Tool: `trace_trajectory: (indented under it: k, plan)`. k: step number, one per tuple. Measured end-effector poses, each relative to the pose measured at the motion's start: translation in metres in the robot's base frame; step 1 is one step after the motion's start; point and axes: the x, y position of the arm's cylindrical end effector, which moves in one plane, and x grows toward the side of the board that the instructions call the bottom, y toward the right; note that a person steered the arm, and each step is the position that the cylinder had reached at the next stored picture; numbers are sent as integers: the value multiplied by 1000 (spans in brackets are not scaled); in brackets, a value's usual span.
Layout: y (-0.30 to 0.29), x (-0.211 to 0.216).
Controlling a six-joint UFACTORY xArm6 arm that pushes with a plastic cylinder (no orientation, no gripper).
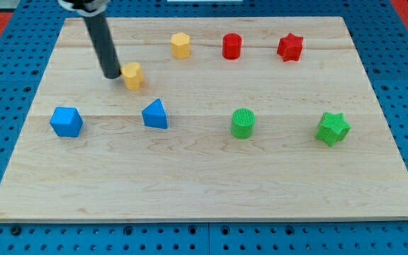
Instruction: Nudge the yellow hexagon up a bit
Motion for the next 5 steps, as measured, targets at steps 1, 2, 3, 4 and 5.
trace_trajectory:
  k: [1,2,3,4,5]
  plan:
    - [58,0]
    - [69,-3]
    - [60,-19]
    - [81,-33]
    - [122,-66]
